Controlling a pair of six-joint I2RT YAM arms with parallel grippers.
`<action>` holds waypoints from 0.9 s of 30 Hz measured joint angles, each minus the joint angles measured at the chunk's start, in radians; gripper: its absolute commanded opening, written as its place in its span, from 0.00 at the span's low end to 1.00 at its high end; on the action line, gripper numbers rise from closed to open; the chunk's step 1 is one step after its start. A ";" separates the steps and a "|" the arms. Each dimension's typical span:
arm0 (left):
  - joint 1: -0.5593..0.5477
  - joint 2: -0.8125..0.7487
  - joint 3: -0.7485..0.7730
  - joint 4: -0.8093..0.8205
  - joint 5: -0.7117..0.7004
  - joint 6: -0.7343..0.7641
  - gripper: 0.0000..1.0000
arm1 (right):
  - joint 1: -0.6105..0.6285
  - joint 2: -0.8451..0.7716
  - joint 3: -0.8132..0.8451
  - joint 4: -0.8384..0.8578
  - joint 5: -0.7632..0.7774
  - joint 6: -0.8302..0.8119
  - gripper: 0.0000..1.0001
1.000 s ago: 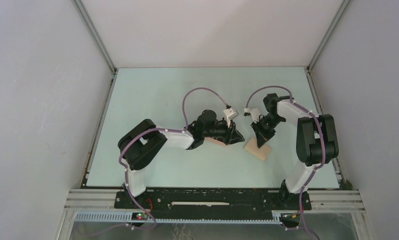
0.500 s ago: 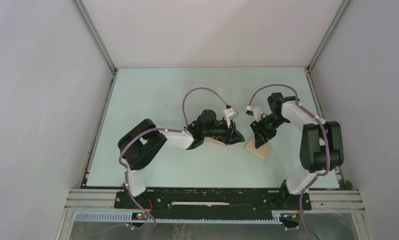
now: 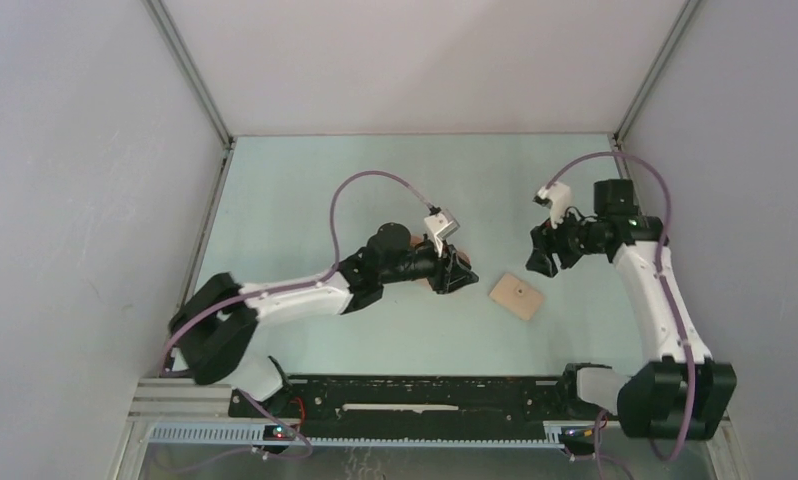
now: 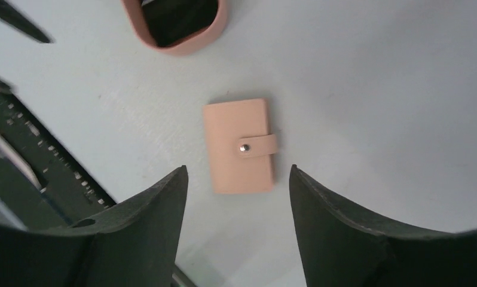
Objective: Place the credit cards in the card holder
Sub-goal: Reset both arms
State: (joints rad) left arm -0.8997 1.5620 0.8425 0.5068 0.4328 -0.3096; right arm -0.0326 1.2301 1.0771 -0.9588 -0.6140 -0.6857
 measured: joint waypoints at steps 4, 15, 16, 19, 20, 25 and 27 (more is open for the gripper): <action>-0.061 -0.209 -0.003 -0.179 -0.152 0.004 0.65 | -0.100 -0.187 -0.005 0.057 -0.048 0.029 0.99; -0.044 -0.709 -0.009 -0.627 -0.554 -0.007 1.00 | -0.223 -0.543 -0.002 0.234 -0.027 0.371 1.00; -0.037 -0.753 -0.010 -0.667 -0.582 -0.010 1.00 | -0.223 -0.559 0.007 0.233 -0.012 0.407 1.00; -0.025 -0.871 -0.010 -0.748 -0.639 -0.027 1.00 | -0.223 -0.576 0.044 0.234 -0.005 0.468 1.00; -0.022 -0.909 -0.010 -0.770 -0.654 -0.034 1.00 | -0.223 -0.581 0.055 0.234 -0.009 0.490 1.00; -0.018 -1.067 -0.010 -0.851 -0.716 -0.067 1.00 | -0.223 -0.606 0.081 0.244 -0.024 0.604 1.00; -0.018 -1.101 -0.010 -0.877 -0.729 -0.077 1.00 | -0.223 -0.607 0.081 0.245 -0.023 0.642 1.00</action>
State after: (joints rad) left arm -0.9176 0.4614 0.8330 -0.3706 -0.2958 -0.3862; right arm -0.2558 0.6231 1.1580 -0.7136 -0.6369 -0.0433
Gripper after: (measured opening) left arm 0.996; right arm 0.993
